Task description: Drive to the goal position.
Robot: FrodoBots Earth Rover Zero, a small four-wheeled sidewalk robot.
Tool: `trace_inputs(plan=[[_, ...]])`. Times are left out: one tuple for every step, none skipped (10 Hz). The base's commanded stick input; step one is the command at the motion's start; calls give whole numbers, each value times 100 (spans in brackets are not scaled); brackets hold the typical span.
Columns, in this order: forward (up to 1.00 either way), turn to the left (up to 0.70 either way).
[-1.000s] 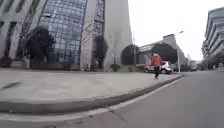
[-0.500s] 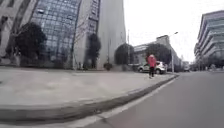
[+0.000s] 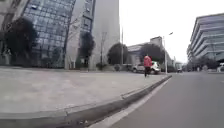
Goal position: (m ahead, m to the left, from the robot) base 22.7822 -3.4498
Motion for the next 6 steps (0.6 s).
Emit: trace_inputs(plan=[[70, -14], [70, -14], [70, -14], [70, -14], [70, -14], [70, -14]])
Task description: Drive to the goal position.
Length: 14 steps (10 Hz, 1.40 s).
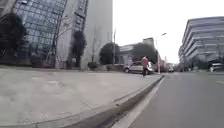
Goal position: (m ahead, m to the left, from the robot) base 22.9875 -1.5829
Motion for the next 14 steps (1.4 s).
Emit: trace_inputs(plan=[[70, -14], [70, -14], [54, -27], [0, -70], [0, -70], [0, -70], [0, -70], [0, -70], [0, -70], [0, -70], [0, -70], [0, -70], [0, -70], [0, -70]])
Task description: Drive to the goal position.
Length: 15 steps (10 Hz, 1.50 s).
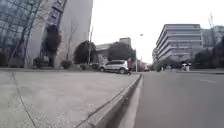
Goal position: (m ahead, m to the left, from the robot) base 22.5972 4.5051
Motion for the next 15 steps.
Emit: trace_inputs(plan=[[0, -70], [0, -70], [0, -70], [0, -70], [0, -70], [0, -70], [0, -70], [0, -70], [0, -70], [0, -70], [0, -70], [0, -70], [0, -70], [15, -77], [60, -23]])
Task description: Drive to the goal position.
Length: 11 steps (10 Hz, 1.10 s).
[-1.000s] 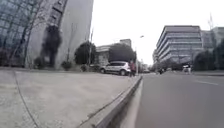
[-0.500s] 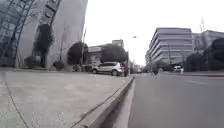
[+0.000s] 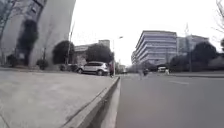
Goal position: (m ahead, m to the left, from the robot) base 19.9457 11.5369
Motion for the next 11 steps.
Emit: trace_inputs(plan=[[70, 0], [70, 0], [70, 0], [70, 0], [70, 0], [70, 0], [70, 0], [70, 12], [70, 14], [70, 14], [70, 14]])
